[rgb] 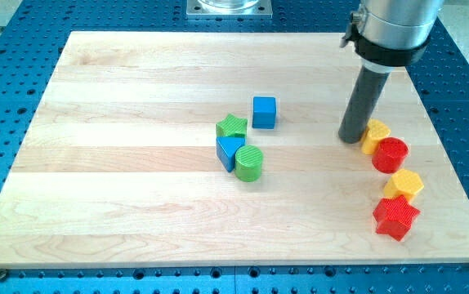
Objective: Move the green star to the left
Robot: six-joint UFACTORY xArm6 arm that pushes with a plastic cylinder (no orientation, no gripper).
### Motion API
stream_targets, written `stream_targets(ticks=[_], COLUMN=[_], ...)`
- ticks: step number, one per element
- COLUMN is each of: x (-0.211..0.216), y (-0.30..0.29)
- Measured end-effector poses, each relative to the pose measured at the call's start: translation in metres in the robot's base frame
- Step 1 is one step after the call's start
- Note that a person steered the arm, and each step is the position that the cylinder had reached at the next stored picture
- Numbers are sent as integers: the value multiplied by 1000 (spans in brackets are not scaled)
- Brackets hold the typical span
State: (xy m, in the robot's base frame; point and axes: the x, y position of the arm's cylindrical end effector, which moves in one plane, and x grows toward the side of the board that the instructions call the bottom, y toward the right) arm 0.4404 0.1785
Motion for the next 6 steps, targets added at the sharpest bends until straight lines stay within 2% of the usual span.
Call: stream_targets(ticks=[3,4,5,6], x=[-11,-39,-8,35], y=[23,-18,-47,-112])
